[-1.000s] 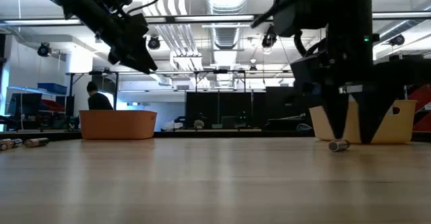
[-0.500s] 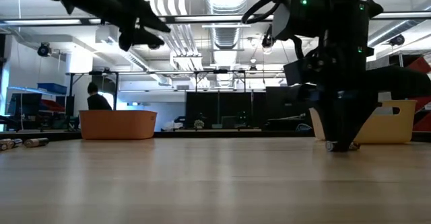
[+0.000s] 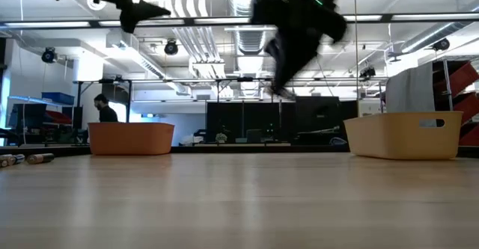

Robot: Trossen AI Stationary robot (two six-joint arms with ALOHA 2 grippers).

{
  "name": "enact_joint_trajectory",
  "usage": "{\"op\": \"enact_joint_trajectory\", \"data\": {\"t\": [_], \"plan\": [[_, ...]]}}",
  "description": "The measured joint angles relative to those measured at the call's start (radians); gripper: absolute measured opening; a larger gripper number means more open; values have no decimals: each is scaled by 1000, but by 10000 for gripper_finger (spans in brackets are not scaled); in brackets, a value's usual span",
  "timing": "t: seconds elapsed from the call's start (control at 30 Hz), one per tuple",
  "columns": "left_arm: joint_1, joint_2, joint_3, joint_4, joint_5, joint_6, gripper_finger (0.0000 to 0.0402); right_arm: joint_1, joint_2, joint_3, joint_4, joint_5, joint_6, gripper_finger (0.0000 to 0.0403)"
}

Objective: Sort batteries
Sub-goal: Put the silver battery into the orange bin

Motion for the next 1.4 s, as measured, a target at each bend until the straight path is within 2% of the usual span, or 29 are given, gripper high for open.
{"op": "enact_joint_trajectory", "data": {"t": [0.1, 0.23, 0.47, 0.7, 0.97, 1.4], "plan": [[0, -39, 0, 40, 58, 0, 220, -51, -1, 114, 25, 4, -72, 36], [0, -60, 0, 80, 116, -1, 220, -118, -1, 241, 120, -1, -71, 36], [-9, -20, 0, 121, 123, -4, 220, -222, 6, 379, 467, -167, 194, 36], [-9, 81, 0, 245, 128, -30, 220, -235, 8, 402, 610, -185, 248, 36], [-12, 195, 0, 431, 281, -66, 213, -235, 11, 399, 612, -133, 268, 36], [-18, 327, 0, 667, 307, -136, 164, -235, 11, 396, 612, -115, 289, 36]]}}
